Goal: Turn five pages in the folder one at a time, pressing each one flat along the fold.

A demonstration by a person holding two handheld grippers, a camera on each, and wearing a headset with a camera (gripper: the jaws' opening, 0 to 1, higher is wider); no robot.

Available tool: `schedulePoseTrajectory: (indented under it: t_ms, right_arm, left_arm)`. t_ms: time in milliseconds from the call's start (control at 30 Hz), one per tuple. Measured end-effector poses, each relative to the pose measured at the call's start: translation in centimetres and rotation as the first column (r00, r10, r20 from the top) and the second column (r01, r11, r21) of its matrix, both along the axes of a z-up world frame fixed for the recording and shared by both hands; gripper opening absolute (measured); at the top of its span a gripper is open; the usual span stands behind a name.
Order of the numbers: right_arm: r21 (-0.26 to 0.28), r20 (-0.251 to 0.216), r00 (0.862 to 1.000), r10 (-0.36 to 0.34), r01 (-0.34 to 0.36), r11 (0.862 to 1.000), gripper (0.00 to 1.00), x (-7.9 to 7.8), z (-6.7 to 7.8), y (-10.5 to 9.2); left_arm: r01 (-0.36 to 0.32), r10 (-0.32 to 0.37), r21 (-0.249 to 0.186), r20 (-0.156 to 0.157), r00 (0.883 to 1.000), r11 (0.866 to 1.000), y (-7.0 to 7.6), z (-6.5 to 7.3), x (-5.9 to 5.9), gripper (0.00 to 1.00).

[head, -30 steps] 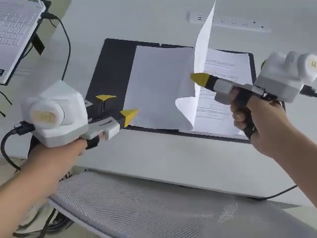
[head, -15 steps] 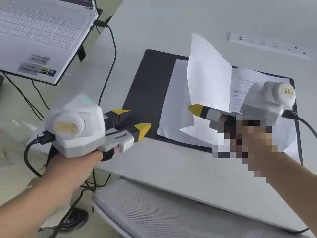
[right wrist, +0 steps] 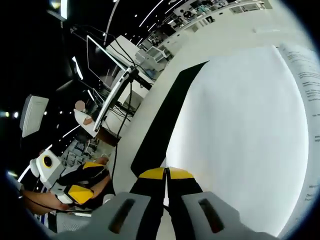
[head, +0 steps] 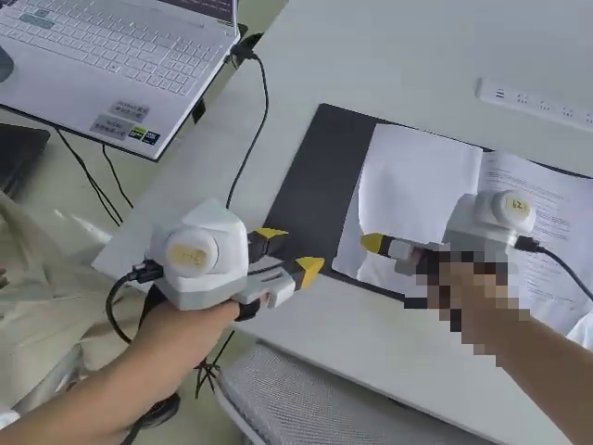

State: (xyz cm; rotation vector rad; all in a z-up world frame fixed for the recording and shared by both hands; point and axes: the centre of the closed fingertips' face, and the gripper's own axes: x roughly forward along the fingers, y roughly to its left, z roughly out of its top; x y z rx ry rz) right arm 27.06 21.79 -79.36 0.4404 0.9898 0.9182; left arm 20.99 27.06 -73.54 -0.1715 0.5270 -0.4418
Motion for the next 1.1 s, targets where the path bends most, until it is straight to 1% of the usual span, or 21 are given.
schedulePoseTrajectory:
  t_ms: [67, 100, 133, 167, 200, 333, 500, 567, 600, 667, 700, 767, 800, 833, 867, 900, 933, 967, 1033, 1067, 1100]
  right_arm:
    - [-0.001, 0.0, 1.0, -0.004, 0.004, 1.0, 0.0, 0.1, -0.2, 0.2]
    - [0.012, -0.021, 1.0, -0.007, 0.007, 1.0, 0.0, 0.1, -0.2, 0.4]
    - [0.005, -0.013, 1.0, -0.006, 0.006, 1.0, 0.0, 0.1, -0.3, 0.4]
    - [0.009, -0.014, 1.0, -0.003, 0.003, 1.0, 0.0, 0.1, -0.4, 0.5]
    - [0.014, -0.023, 1.0, -0.003, 0.003, 1.0, 0.0, 0.1, -0.4, 0.6]
    - [0.027, -0.026, 1.0, -0.006, 0.007, 1.0, 0.01, 0.0, -0.3, 0.9]
    - [0.059, -0.042, 0.999, 0.009, -0.006, 0.998, 0.08, -1.0, -0.3, 1.3]
    - [0.098, -0.053, 0.999, 0.011, -0.006, 0.995, 0.11, -1.5, 0.1, 1.6]
    - [0.106, -0.055, 0.999, 0.004, 0.002, 0.994, 0.12, -1.6, 0.4, 1.6]
    - [0.143, -0.048, 0.999, -0.006, 0.013, 0.99, 0.1, -1.8, 1.3, 1.5]
    - [0.142, -0.039, 0.999, -0.01, 0.016, 0.99, 0.1, -1.8, 1.6, 1.3]
    - [0.179, -0.027, 0.999, -0.026, 0.03, 0.983, 0.09, -1.5, 2.6, 1.0]
    - [0.178, -0.028, 0.999, -0.033, 0.037, 0.983, 0.08, -1.4, 2.7, 0.7]
    - [0.196, -0.012, 0.999, -0.047, 0.048, 0.979, 0.08, -1.1, 3.3, 0.4]
    - [0.206, -0.011, 0.998, -0.062, 0.063, 0.977, 0.08, -0.8, 3.6, 0.1]
    - [0.205, -0.01, 0.998, -0.069, 0.07, 0.976, 0.08, -0.6, 3.8, -0.4]
    - [0.214, 0.009, 0.997, -0.078, 0.075, 0.974, 0.08, -0.3, 4.2, -0.7]
    - [0.221, 0.026, 0.995, -0.092, 0.084, 0.972, 0.09, 0.1, 4.7, -1.0]
    - [0.229, 0.035, 0.994, -0.105, 0.094, 0.969, 0.1, 0.8, 5.4, -1.9]
    - [0.23, 0.079, 0.99, -0.12, 0.099, 0.968, 0.1, 1.6, 6.0, -2.6]
    - [0.225, 0.084, 0.989, -0.124, 0.102, 0.969, 0.1, 1.8, 6.0, -2.9]
  left_arm:
    - [-0.001, 0.001, 0.0, -0.001, 1.0, 1.0, 0.2, -0.2, 0.2, 0.32]
    - [0.001, -0.001, -0.001, -0.006, 1.0, 1.0, 0.2, -0.4, 0.2, 0.32]
    - [-0.001, 0.001, -0.001, -0.006, 1.0, 1.0, 0.2, -0.5, 0.3, 0.33]
    - [-0.003, 0.003, -0.002, -0.001, 1.0, 1.0, 0.3, -0.4, 0.4, 0.33]
    - [-0.002, 0.002, -0.003, -0.004, 1.0, 1.0, 0.3, -0.5, 0.4, 0.32]
    - [0.005, -0.005, -0.001, -0.011, 1.0, 1.0, 0.2, -0.7, 0.5, 0.32]
    - [0.013, -0.013, 0.005, -0.014, 1.0, 1.0, -0.1, -0.9, 0.6, 0.32]
    - [0.019, -0.018, 0.004, -0.019, 1.0, 1.0, -0.2, -1.1, 0.6, 0.31]
    - [0.021, -0.021, 0.006, -0.02, 1.0, 1.0, -0.3, -1.2, 0.6, 0.31]
    - [0.029, -0.029, 0.006, -0.027, 0.999, 1.0, -0.5, -1.5, 0.8, 0.31]
    - [0.039, -0.039, 0.008, -0.032, 0.999, 0.999, -0.8, -1.7, 0.9, 0.3]
    - [0.055, -0.054, 0.015, -0.023, 0.998, 0.998, -1.2, -1.8, 1.2, 0.28]
    - [0.067, -0.067, 0.019, -0.021, 0.998, 0.998, -1.5, -2.0, 1.5, 0.26]
    - [0.082, -0.081, 0.023, -0.018, 0.997, 0.996, -1.9, -2.1, 1.8, 0.24]
    - [0.091, -0.09, 0.027, -0.01, 0.996, 0.996, -2.2, -2.2, 2.1, 0.22]
    - [0.099, -0.099, 0.027, -0.01, 0.995, 0.995, -2.5, -2.3, 2.4, 0.2]
    - [0.116, -0.116, 0.014, 0.004, 0.993, 0.993, -3.2, -2.2, 2.9, 0.2]
    - [0.125, -0.125, 0.012, 0.019, 0.992, 0.992, -3.7, -2.2, 3.3, 0.2]
    - [0.163, -0.164, 0.02, 0.018, 0.986, 0.986, -4.9, -2.8, 4.2, 0.2]
    - [0.176, -0.177, 0.028, 0.02, 0.984, 0.984, -5.4, -3.3, 4.7, 0.2]
    - [0.182, -0.183, 0.028, 0.02, 0.983, 0.983, -5.6, -3.5, 4.8, 0.19]
